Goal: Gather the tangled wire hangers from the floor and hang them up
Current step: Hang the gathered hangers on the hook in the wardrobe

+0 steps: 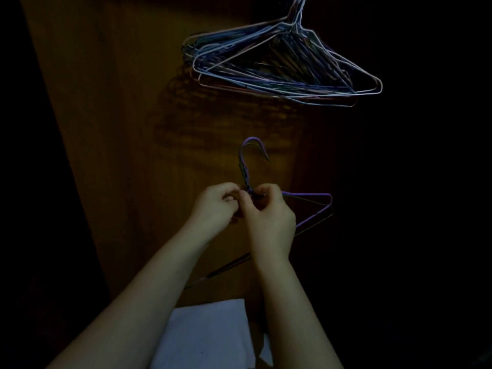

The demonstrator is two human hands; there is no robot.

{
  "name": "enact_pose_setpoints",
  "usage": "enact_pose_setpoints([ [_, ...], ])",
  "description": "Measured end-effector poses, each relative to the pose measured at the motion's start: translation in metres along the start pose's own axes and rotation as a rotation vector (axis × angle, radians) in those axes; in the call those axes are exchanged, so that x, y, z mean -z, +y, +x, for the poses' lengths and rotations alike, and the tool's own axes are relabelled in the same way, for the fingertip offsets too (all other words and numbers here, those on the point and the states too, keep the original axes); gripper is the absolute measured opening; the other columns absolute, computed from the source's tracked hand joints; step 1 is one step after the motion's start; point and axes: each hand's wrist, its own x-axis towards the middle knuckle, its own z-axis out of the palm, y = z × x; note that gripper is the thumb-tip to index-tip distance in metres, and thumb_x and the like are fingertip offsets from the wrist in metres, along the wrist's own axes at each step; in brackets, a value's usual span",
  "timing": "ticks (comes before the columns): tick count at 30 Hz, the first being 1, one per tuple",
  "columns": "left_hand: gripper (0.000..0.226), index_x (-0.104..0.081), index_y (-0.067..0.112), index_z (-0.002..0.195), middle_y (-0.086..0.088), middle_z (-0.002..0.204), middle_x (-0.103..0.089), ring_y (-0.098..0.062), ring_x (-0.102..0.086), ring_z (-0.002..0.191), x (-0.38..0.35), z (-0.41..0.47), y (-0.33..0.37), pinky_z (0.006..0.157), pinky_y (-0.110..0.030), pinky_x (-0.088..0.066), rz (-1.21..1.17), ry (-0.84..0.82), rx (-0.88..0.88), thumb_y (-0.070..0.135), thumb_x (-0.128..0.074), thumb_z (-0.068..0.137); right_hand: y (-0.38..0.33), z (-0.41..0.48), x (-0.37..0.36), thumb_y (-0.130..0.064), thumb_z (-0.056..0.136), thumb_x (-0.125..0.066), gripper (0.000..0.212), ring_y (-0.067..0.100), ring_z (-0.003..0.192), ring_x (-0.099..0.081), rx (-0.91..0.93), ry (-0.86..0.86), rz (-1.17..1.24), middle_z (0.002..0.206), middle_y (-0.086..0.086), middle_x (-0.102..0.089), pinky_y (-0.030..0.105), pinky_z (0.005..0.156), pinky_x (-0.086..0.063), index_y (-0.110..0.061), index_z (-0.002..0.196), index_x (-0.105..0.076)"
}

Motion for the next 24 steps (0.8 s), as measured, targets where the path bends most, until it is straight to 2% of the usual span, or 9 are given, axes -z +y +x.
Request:
enact_pose_setpoints([
  [3, 0.029, -0.061, 0.012, 0.115, -0.009, 0.11, -0.062, -0.018, -0.062, 0.093, 0.003, -0.004, -0.004, 0.066, -0.02, -0.05, -0.036, 0.0, 0.012, 0.002, -0.043, 0.095, 0.0, -0.005, -0.004, -0.045, 0.087, -0.061, 0.028, 0.012, 0.083, -0.065, 0.013, 0.02, -0.024, 0.091, -0.006, -0.069, 0.031, 0.071, -0.054, -0.023, 0.104, -0.058],
  [5, 0.029, -0.061, 0.012, 0.115, -0.007, 0.107, -0.062, -0.014, -0.061, 0.088, 0.004, -0.005, -0.006, 0.066, -0.019, -0.049, -0.037, 0.009, 0.023, 0.001, -0.042, 0.095, 0.0, -0.007, -0.006, -0.047, 0.086, -0.061, 0.029, 0.014, 0.083, -0.066, 0.028, 0.024, -0.037, 0.09, -0.005, -0.069, 0.036, 0.073, -0.055, -0.024, 0.103, -0.058],
  [8, 0.025, -0.06, 0.015, 0.11, -0.004, 0.097, -0.062, -0.007, -0.058, 0.075, 0.008, -0.002, -0.009, 0.061, -0.017, -0.046, 0.0, 0.019, 0.022, 0.003, -0.043, 0.095, 0.003, -0.004, -0.003, -0.045, 0.086, -0.062, 0.029, 0.014, 0.085, -0.065, 0.039, 0.022, -0.032, 0.092, -0.005, -0.069, 0.036, 0.076, -0.054, -0.023, 0.104, -0.059],
  [12, 0.032, -0.055, 0.014, 0.124, 0.004, 0.084, -0.061, -0.005, -0.06, 0.072, 0.023, 0.003, -0.017, 0.065, -0.017, -0.046, 0.091, 0.005, 0.022, 0.006, -0.046, 0.095, 0.017, 0.025, 0.011, -0.039, 0.089, -0.06, 0.032, 0.018, 0.093, -0.064, 0.033, 0.031, -0.078, 0.101, 0.001, -0.068, 0.038, 0.082, -0.054, -0.018, 0.114, -0.058],
  [16, 0.031, -0.056, 0.016, 0.124, 0.009, 0.082, -0.06, -0.003, -0.058, 0.071, 0.039, 0.011, -0.019, 0.062, -0.014, -0.039, 0.226, -0.018, -0.01, 0.009, -0.047, 0.095, 0.027, 0.062, 0.029, -0.034, 0.093, -0.056, 0.036, 0.019, 0.099, -0.061, 0.078, -0.097, -0.135, 0.11, 0.006, -0.063, 0.034, 0.083, -0.053, -0.013, 0.122, -0.052],
  [21, 0.03, -0.058, 0.018, 0.121, 0.01, 0.083, -0.06, -0.003, -0.059, 0.073, 0.049, 0.024, -0.011, 0.064, -0.015, -0.04, 0.292, -0.015, -0.092, 0.009, -0.048, 0.095, 0.015, 0.094, 0.051, -0.026, 0.097, -0.05, 0.027, 0.016, 0.091, -0.056, 0.251, -0.174, -0.183, 0.099, 0.001, -0.058, 0.03, 0.076, -0.045, -0.01, 0.119, -0.051],
  [24, 0.026, -0.06, 0.026, 0.111, 0.011, 0.082, -0.062, -0.004, -0.06, 0.072, 0.052, 0.038, 0.0, 0.066, -0.016, -0.043, 0.348, -0.025, -0.184, 0.008, -0.051, 0.093, 0.013, 0.112, 0.059, -0.019, 0.097, -0.051, 0.009, 0.019, 0.081, -0.059, 0.287, -0.158, -0.126, 0.085, -0.001, -0.06, 0.034, 0.072, -0.046, -0.015, 0.101, -0.057],
])
